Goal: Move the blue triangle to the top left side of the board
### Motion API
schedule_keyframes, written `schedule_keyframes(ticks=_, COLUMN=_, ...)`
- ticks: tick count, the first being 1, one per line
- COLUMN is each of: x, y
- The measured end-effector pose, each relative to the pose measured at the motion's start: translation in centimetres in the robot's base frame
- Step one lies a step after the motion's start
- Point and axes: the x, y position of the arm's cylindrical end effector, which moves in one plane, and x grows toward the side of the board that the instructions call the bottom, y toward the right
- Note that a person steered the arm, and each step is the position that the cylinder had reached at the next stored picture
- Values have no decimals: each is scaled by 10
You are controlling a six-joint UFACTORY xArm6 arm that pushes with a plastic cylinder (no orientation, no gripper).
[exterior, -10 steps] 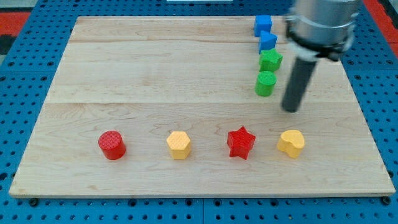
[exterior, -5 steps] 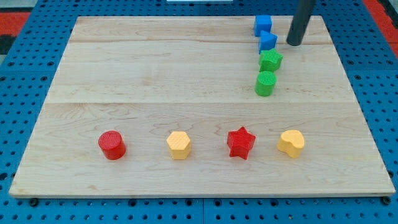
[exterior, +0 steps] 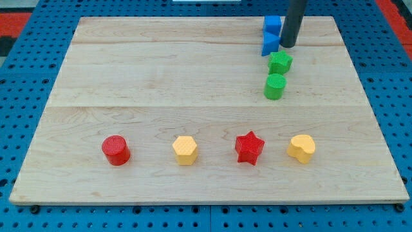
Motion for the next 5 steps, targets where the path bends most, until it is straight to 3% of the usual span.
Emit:
schedule_keyframes(ticks=2, x=-2, y=-148)
schedule_keyframes(ticks=3, x=-15, y=-161)
schedule_keyframes(ticks=5, x=-36, y=-279)
